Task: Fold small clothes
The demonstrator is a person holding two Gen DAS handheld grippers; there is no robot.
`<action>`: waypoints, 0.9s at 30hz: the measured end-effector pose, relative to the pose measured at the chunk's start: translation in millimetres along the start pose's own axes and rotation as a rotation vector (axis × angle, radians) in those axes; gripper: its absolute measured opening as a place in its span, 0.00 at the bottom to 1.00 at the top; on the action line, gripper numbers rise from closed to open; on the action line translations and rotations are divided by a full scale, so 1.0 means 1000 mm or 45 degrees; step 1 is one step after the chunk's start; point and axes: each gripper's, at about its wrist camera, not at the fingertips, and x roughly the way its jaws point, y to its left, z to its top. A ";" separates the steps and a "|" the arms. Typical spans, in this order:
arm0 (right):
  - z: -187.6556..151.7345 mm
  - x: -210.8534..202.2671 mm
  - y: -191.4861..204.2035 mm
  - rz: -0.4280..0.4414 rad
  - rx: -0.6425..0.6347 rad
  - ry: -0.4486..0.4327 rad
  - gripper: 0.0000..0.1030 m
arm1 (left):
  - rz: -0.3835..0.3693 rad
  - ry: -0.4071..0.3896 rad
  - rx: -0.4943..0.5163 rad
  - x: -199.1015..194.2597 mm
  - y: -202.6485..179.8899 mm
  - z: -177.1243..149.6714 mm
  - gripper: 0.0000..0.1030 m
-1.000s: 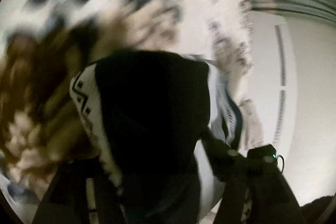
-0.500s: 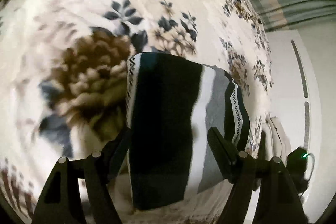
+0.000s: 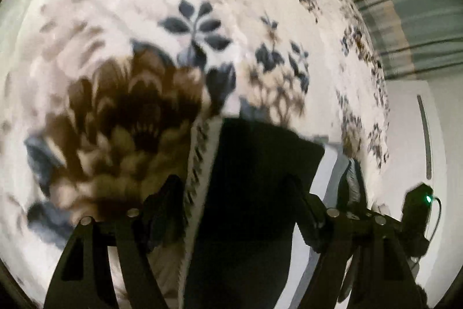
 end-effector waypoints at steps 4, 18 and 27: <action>0.001 -0.017 -0.015 -0.022 0.046 -0.047 0.12 | -0.026 0.009 0.006 0.002 -0.001 0.007 0.69; 0.045 -0.008 0.010 -0.118 -0.115 -0.130 0.03 | -0.027 -0.047 0.068 0.003 -0.010 0.020 0.22; 0.061 -0.052 0.028 -0.135 -0.128 -0.320 0.02 | -0.071 -0.052 0.007 0.000 -0.003 0.024 0.22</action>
